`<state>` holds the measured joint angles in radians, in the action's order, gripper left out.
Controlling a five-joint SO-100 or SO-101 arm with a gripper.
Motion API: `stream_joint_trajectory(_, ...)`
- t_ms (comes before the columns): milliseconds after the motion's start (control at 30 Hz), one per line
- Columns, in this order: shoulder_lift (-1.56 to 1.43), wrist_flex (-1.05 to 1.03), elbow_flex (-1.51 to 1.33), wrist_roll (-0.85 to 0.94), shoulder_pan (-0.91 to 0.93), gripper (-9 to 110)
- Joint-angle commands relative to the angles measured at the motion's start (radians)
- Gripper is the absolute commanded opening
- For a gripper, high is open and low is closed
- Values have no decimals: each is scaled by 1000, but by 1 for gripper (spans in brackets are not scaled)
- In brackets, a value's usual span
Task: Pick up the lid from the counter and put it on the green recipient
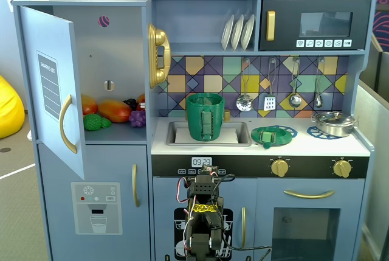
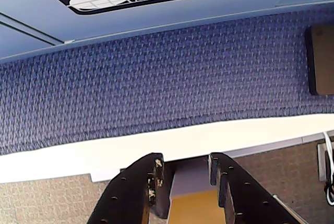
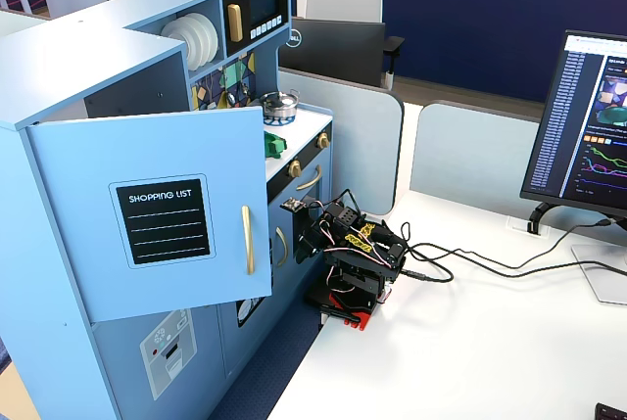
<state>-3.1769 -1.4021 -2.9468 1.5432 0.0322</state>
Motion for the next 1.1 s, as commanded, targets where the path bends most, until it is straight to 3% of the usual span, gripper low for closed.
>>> stream_joint_trajectory(0, -3, -130, -51, -35, 84, 0)
stream_joint_trajectory(367, -2, -121, -51, -63, 86, 0)
stream_joint_trajectory(567, 46, 201, 0, -138, 193, 0)
stream_joint_trajectory(800, 319, 359, 417, -107, 367, 0)
stream_joint_trajectory(900, 377, 454, 561, -58, 457, 3)
stream_joint_trajectory(1000, 403, 684, 584, -21, 548, 10)
stream_joint_trajectory(1067, 423, 899, 552, -43, 598, 27)
